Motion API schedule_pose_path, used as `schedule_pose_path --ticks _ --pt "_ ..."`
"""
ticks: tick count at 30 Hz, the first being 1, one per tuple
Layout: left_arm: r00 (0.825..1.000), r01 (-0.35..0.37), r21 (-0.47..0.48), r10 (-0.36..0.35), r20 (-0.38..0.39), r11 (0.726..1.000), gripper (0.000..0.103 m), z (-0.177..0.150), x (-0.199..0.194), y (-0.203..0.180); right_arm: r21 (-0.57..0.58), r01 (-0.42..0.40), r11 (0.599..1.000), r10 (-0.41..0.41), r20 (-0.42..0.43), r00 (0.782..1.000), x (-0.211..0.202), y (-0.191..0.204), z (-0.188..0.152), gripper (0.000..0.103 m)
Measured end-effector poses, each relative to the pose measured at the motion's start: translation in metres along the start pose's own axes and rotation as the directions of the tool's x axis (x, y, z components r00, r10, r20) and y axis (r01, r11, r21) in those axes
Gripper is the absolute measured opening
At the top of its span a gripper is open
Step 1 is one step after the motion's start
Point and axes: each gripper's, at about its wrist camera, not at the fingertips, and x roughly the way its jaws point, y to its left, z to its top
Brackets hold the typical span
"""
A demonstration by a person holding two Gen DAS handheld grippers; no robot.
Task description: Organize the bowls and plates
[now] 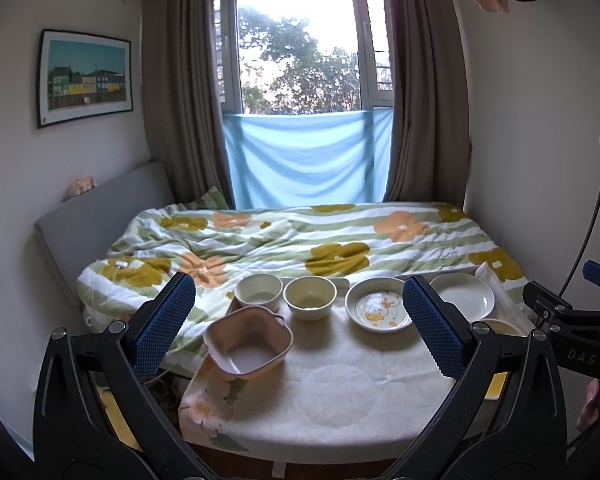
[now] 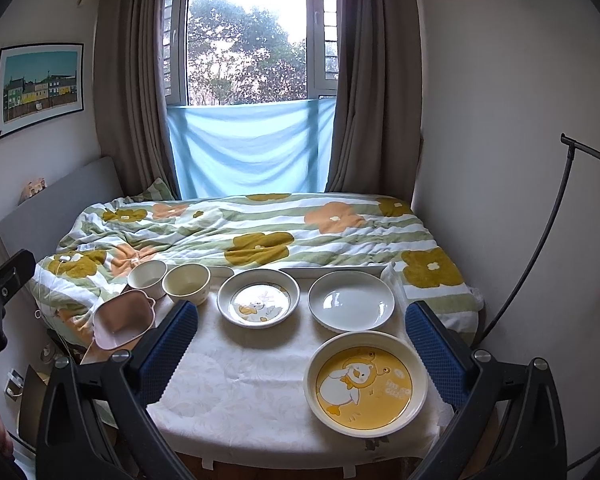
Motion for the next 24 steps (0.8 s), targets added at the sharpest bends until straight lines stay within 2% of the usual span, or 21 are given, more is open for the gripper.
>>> schedule_pose_path --ticks 3,6,9,13,15,17,19,21,22,24 --pt "1.0 0.007 0.008 -0.007 -0.03 1.0 0.103 0.003 0.007 -0.001 0.0 0.005 1.0 -0.005 -0.012 1.0 0.0 0.0 0.001 0.103" --pt "0.995 0.058 0.011 -0.057 -0.082 0.998 0.103 0.006 0.02 -0.003 0.007 0.021 1.0 -0.021 -0.046 0.999 0.001 -0.001 0.004 0.103" --pt "0.98 0.147 0.008 -0.145 -0.14 0.989 0.103 0.003 0.038 -0.01 0.026 0.034 0.999 -0.031 -0.093 0.995 0.008 -0.008 0.0 0.103" --pt "0.967 0.178 0.03 -0.169 -0.189 0.984 0.103 -0.011 0.062 -0.032 0.08 0.039 0.996 -0.027 -0.156 0.987 0.022 -0.033 -0.021 0.103" --pt "0.95 0.225 0.045 -0.209 -0.232 0.973 0.103 -0.024 0.077 -0.054 0.09 0.048 0.995 -0.031 -0.183 0.983 0.029 -0.048 -0.031 0.103" --pt "0.926 0.289 0.049 -0.266 -0.268 0.956 0.103 -0.034 0.088 -0.074 0.1 0.048 0.994 -0.025 -0.223 0.975 0.042 -0.071 -0.045 0.103" --pt "0.9 0.336 0.041 -0.309 -0.307 0.941 0.103 -0.045 0.099 -0.094 0.126 0.018 0.992 0.016 -0.26 0.965 0.059 -0.097 -0.059 0.103" --pt "0.866 0.375 0.016 -0.344 -0.363 0.927 0.103 -0.06 0.116 -0.12 0.149 -0.018 0.989 0.062 -0.296 0.953 0.077 -0.122 -0.072 0.103" --pt "0.842 0.399 -0.005 -0.368 -0.394 0.917 0.103 -0.07 0.127 -0.134 0.155 -0.032 0.987 0.079 -0.306 0.949 0.084 -0.133 -0.079 0.103" --pt "0.805 0.424 -0.035 -0.394 -0.443 0.905 0.103 -0.088 0.148 -0.158 0.165 -0.074 0.983 0.126 -0.329 0.936 0.101 -0.154 -0.092 0.103"
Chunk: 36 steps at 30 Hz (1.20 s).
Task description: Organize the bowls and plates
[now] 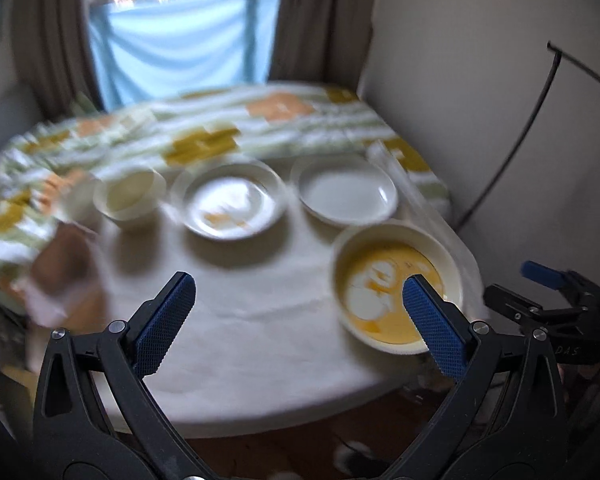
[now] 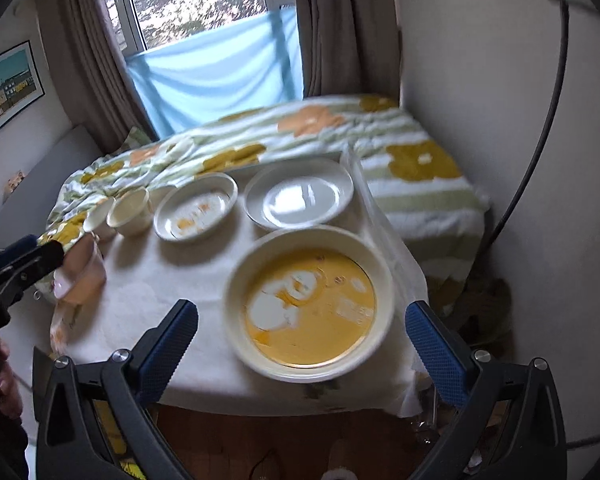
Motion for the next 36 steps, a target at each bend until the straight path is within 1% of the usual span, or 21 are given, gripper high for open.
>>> schedule_pose_path --ticks 2,3,4,5,6,7,8,9,11,12,13,15,16,17,20,24,27,30,33,36 --pt "0.997 0.031 -0.024 -0.032 -0.07 0.999 0.103 -0.004 0.038 -0.011 0.001 -0.037 0.999 0.037 -0.03 0.999 0.016 -0.018 -0.003 0.102" --pt "0.994 0.036 -0.031 -0.038 -0.097 0.999 0.102 -0.006 0.052 -0.015 0.003 -0.057 0.998 0.057 -0.045 0.997 0.024 -0.026 -0.003 0.099" --pt "0.991 0.039 -0.036 -0.043 -0.123 0.999 0.099 -0.009 0.066 -0.018 0.003 -0.083 0.997 0.083 -0.062 0.995 0.034 -0.033 -0.003 0.096" --pt "0.988 0.031 -0.041 -0.037 -0.151 0.999 0.094 -0.013 0.084 -0.021 -0.001 -0.105 0.994 0.105 -0.077 0.992 0.044 -0.04 -0.003 0.089" --pt "0.985 0.029 -0.044 -0.036 -0.169 0.999 0.091 -0.017 0.096 -0.024 -0.007 -0.12 0.993 0.119 -0.095 0.988 0.053 -0.046 -0.003 0.082" --pt "0.981 0.029 -0.049 -0.037 -0.188 0.998 0.083 -0.02 0.108 -0.025 -0.011 -0.139 0.99 0.136 -0.119 0.983 0.065 -0.053 -0.002 0.078" --pt "0.977 0.027 -0.055 -0.039 -0.211 0.998 0.074 -0.024 0.12 -0.025 -0.014 -0.151 0.988 0.148 -0.135 0.98 0.075 -0.057 -0.001 0.071" --pt "0.972 0.029 -0.059 -0.042 -0.23 0.998 0.069 -0.027 0.131 -0.027 -0.015 -0.164 0.986 0.16 -0.151 0.976 0.084 -0.061 0.0 0.066" --pt "0.962 0.03 -0.072 -0.048 -0.267 0.997 0.057 -0.033 0.151 -0.029 -0.022 -0.182 0.983 0.176 -0.168 0.97 0.099 -0.07 0.003 0.061" --pt "0.959 0.029 -0.077 -0.05 -0.28 0.997 0.054 -0.036 0.157 -0.03 -0.023 -0.188 0.982 0.181 -0.173 0.968 0.105 -0.074 0.004 0.057" --pt "0.955 0.028 -0.084 -0.051 -0.293 0.996 0.049 -0.038 0.162 -0.031 -0.024 -0.194 0.981 0.187 -0.179 0.966 0.109 -0.077 0.005 0.055" --pt "0.95 0.024 -0.098 -0.054 -0.307 0.995 0.045 -0.04 0.167 -0.031 -0.022 -0.205 0.979 0.197 -0.191 0.962 0.117 -0.083 0.008 0.045" --pt "0.949 0.022 -0.103 -0.053 -0.311 0.994 0.04 -0.041 0.169 -0.03 -0.023 -0.215 0.976 0.207 -0.196 0.958 0.12 -0.086 0.008 0.042" --pt "0.947 0.019 -0.11 -0.053 -0.316 0.994 0.034 -0.042 0.171 -0.03 -0.027 -0.223 0.975 0.213 -0.203 0.956 0.124 -0.087 0.009 0.033" --pt "0.945 0.026 -0.144 -0.071 -0.319 0.989 0.024 -0.043 0.174 -0.027 -0.046 -0.225 0.973 0.211 -0.211 0.955 0.131 -0.09 0.009 0.026" --pt "0.947 0.017 -0.155 -0.065 -0.315 0.988 0.023 -0.044 0.175 -0.026 -0.047 -0.227 0.973 0.213 -0.21 0.954 0.133 -0.093 0.008 0.019" --pt "0.948 0.008 -0.156 -0.057 -0.312 0.988 0.023 -0.043 0.177 -0.028 -0.042 -0.24 0.97 0.225 -0.225 0.948 0.137 -0.094 0.008 0.018" --pt "0.948 -0.002 -0.145 -0.044 -0.315 0.989 0.023 -0.042 0.179 -0.03 -0.046 -0.241 0.969 0.225 -0.228 0.947 0.138 -0.093 0.008 0.018" --pt "0.947 -0.013 -0.141 -0.033 -0.319 0.99 0.023 -0.037 0.185 -0.035 -0.025 -0.251 0.968 0.239 -0.231 0.943 0.139 -0.096 0.009 0.018" --pt "0.95 -0.018 -0.151 -0.031 -0.312 0.988 0.023 -0.035 0.181 -0.036 -0.031 -0.253 0.967 0.24 -0.227 0.944 0.136 -0.095 0.011 0.018"
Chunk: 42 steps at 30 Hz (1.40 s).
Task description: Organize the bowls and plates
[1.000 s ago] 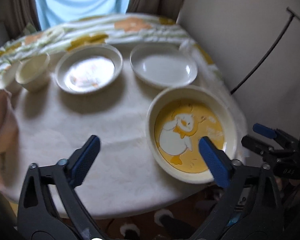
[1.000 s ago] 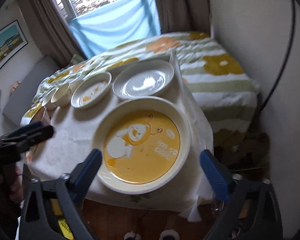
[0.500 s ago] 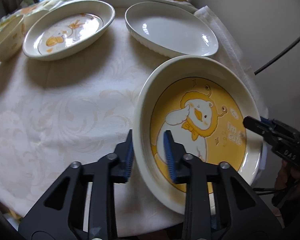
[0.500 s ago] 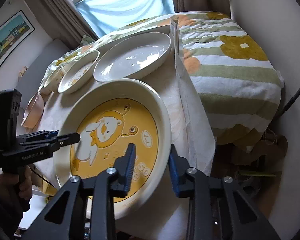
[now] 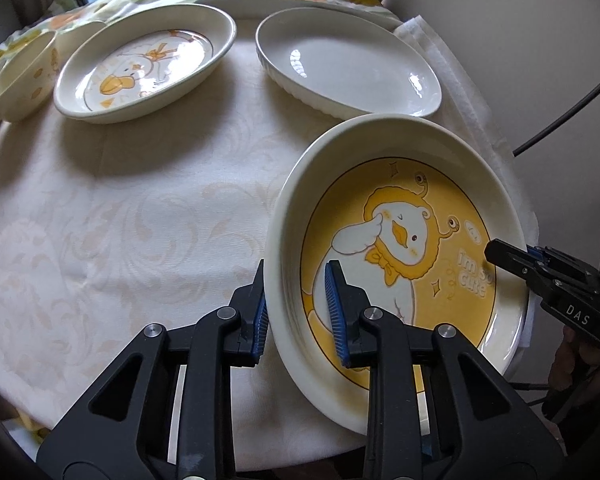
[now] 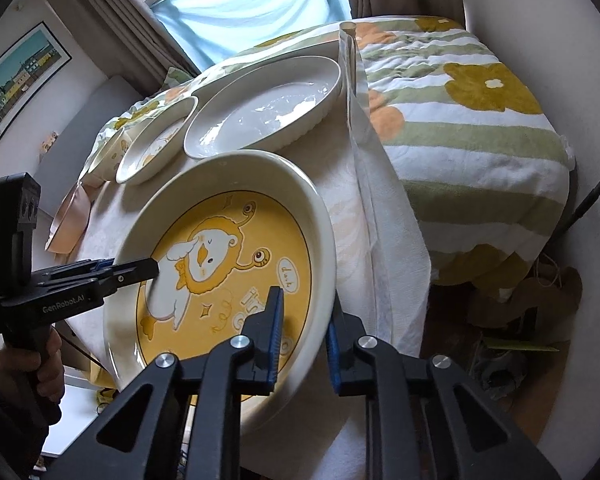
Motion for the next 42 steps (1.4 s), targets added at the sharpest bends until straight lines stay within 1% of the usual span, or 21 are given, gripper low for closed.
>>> schedule_pose_path --ticks 6,10,13,19,22,25,28,30,34,39,42 --pt "0.999 0.006 -0.012 -0.006 0.033 1.0 0.023 -0.003 -0.024 0.008 -0.024 -0.003 1.0 0.004 0.013 1.0 -0.012 0.012 0.006 0.018" --pt "0.998 0.01 -0.036 -0.007 0.066 0.999 0.023 -0.006 -0.05 0.024 -0.062 -0.001 0.998 0.002 0.016 1.0 -0.022 0.038 0.015 0.018" --pt "0.996 0.006 -0.061 0.0 0.093 0.998 0.023 -0.008 -0.074 0.046 -0.084 -0.007 0.996 0.009 0.019 1.0 -0.026 0.064 0.022 0.018" --pt "0.992 -0.043 -0.085 0.052 0.114 0.995 0.023 -0.017 -0.118 0.109 -0.117 -0.046 0.992 0.048 0.016 0.999 -0.013 0.127 0.031 0.018" --pt "0.993 -0.055 -0.108 0.066 0.101 0.993 0.023 -0.022 -0.133 0.153 -0.128 -0.063 0.99 0.063 -0.001 0.998 0.005 0.163 0.035 0.018" --pt "0.993 -0.068 -0.113 0.079 0.092 0.991 0.023 -0.026 -0.142 0.187 -0.123 -0.081 0.989 0.079 -0.02 0.997 0.025 0.194 0.036 0.018" --pt "0.995 -0.066 -0.136 0.076 0.065 0.989 0.023 -0.031 -0.141 0.226 -0.115 -0.09 0.989 0.086 -0.044 0.995 0.046 0.222 0.034 0.018" --pt "0.996 -0.061 -0.152 0.07 0.049 0.986 0.023 -0.033 -0.137 0.244 -0.113 -0.088 0.99 0.082 -0.063 0.995 0.062 0.24 0.033 0.018" --pt "0.998 -0.053 -0.17 0.056 0.011 0.984 0.023 -0.041 -0.124 0.28 -0.103 -0.079 0.992 0.069 -0.098 0.993 0.089 0.259 0.028 0.018" --pt "0.999 -0.034 -0.178 0.033 -0.01 0.983 0.023 -0.042 -0.103 0.3 -0.092 -0.061 0.994 0.05 -0.122 0.991 0.115 0.268 0.022 0.018" --pt "0.999 -0.039 -0.173 0.037 -0.013 0.984 0.023 -0.041 -0.094 0.305 -0.103 -0.053 0.993 0.039 -0.126 0.991 0.125 0.269 0.02 0.018"
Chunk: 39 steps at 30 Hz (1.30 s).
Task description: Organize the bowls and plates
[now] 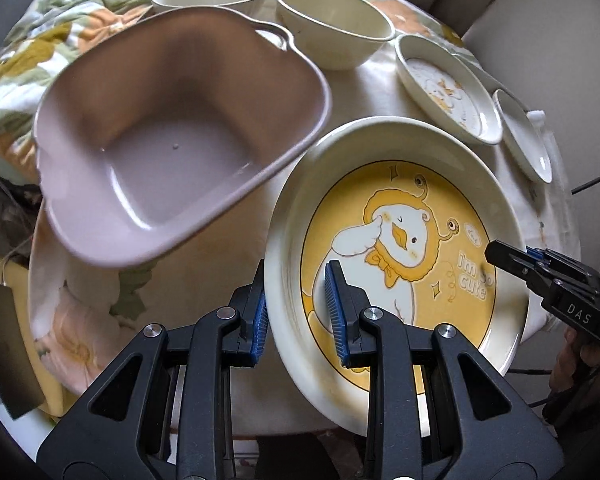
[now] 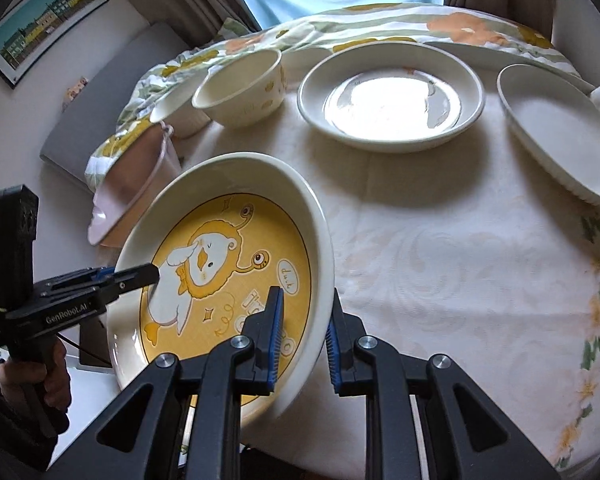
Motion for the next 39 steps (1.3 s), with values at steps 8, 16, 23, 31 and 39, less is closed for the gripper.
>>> schedule_pose_path --ticks 8,16,23,31,39 --pt "1.0 0.002 0.02 -0.002 0.024 1.0 0.023 -0.004 0.007 -0.004 -0.027 -0.025 0.999 0.026 0.015 1.0 0.012 -0.007 0.001 0.018" --pt "0.997 -0.053 0.058 0.05 0.061 0.997 0.024 -0.006 0.007 -0.013 -0.013 -0.028 1.0 0.028 0.01 1.0 0.014 -0.009 -0.002 0.018" --pt "0.994 -0.084 0.056 0.079 0.079 0.995 0.027 -0.007 0.007 -0.016 -0.013 0.004 1.0 -0.004 0.01 1.0 0.017 -0.001 -0.001 0.023" --pt "0.991 -0.11 0.101 0.102 0.087 0.989 0.051 -0.013 0.012 -0.032 -0.048 0.005 0.999 -0.003 0.037 0.999 0.016 0.011 -0.007 0.043" --pt "0.973 -0.192 0.11 0.175 0.148 0.975 0.051 -0.027 -0.024 -0.049 -0.056 0.011 0.998 -0.005 0.096 0.995 -0.018 0.009 -0.012 0.043"
